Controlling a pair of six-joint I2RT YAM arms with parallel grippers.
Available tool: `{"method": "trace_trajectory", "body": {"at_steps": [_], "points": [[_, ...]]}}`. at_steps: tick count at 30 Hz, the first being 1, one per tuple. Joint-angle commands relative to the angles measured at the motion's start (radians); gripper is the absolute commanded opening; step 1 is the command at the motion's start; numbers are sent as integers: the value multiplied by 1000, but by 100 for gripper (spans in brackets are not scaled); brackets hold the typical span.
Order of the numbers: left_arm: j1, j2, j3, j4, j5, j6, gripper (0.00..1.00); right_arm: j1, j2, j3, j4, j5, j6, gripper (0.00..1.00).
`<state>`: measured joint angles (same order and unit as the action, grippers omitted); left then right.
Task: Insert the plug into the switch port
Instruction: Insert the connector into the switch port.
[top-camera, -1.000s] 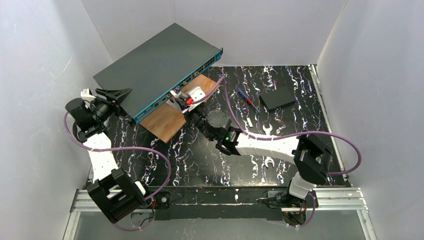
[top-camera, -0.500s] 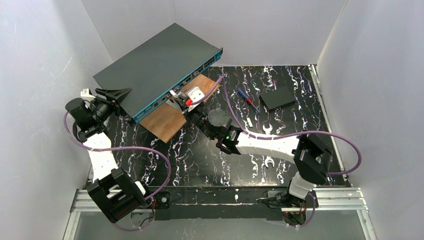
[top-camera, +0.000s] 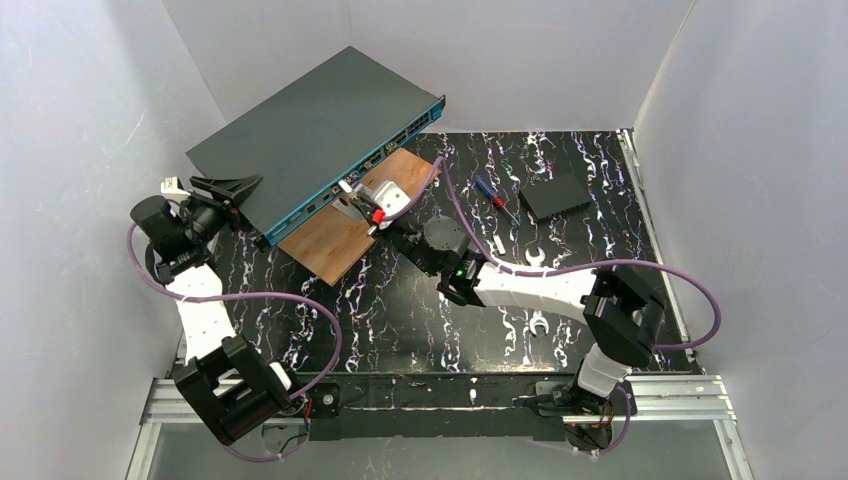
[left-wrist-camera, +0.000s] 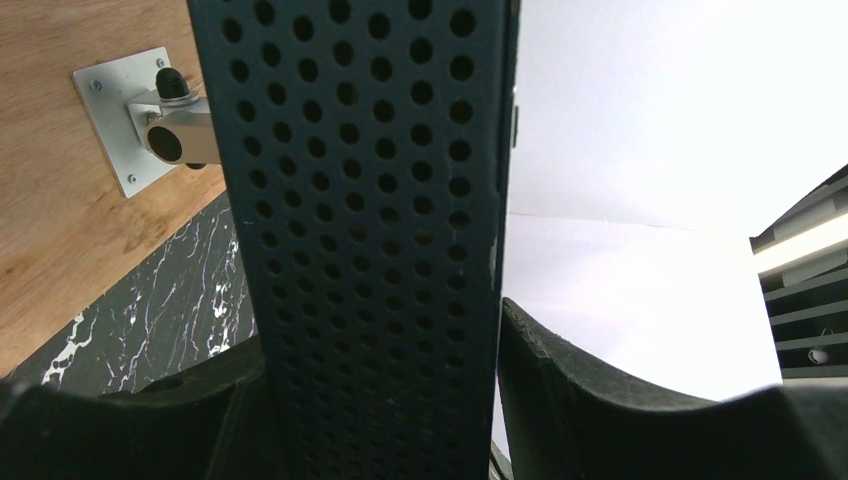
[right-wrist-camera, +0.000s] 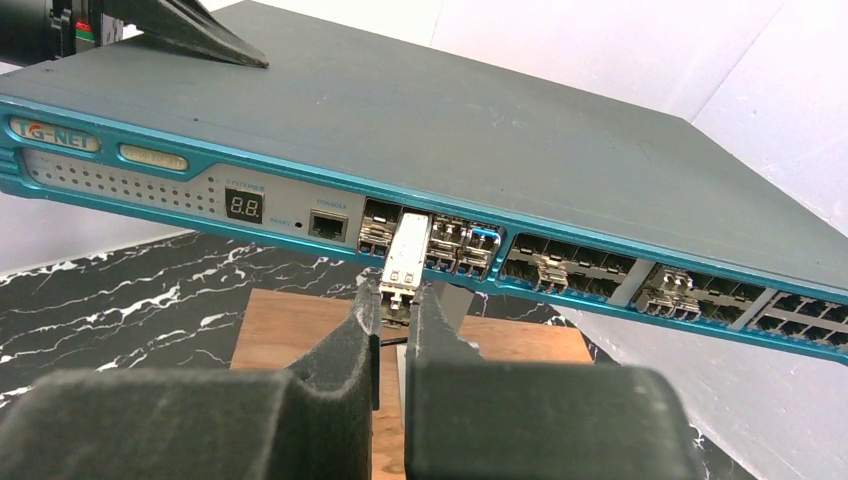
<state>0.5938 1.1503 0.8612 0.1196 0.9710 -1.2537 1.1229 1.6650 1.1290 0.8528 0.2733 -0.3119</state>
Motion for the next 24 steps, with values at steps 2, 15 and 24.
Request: {"method": "trace_trajectory", "body": {"at_steps": [2,15,24], "points": [[-31,19,-39,-87,23,118,0,-38,61,38,118,-7,35,1],[-33,19,-39,-87,23,118,0,-38,44,76,97,103,220,1],[-40,14,-39,-88,21,121,0,-9,59,104,85,10,79,1]]}}
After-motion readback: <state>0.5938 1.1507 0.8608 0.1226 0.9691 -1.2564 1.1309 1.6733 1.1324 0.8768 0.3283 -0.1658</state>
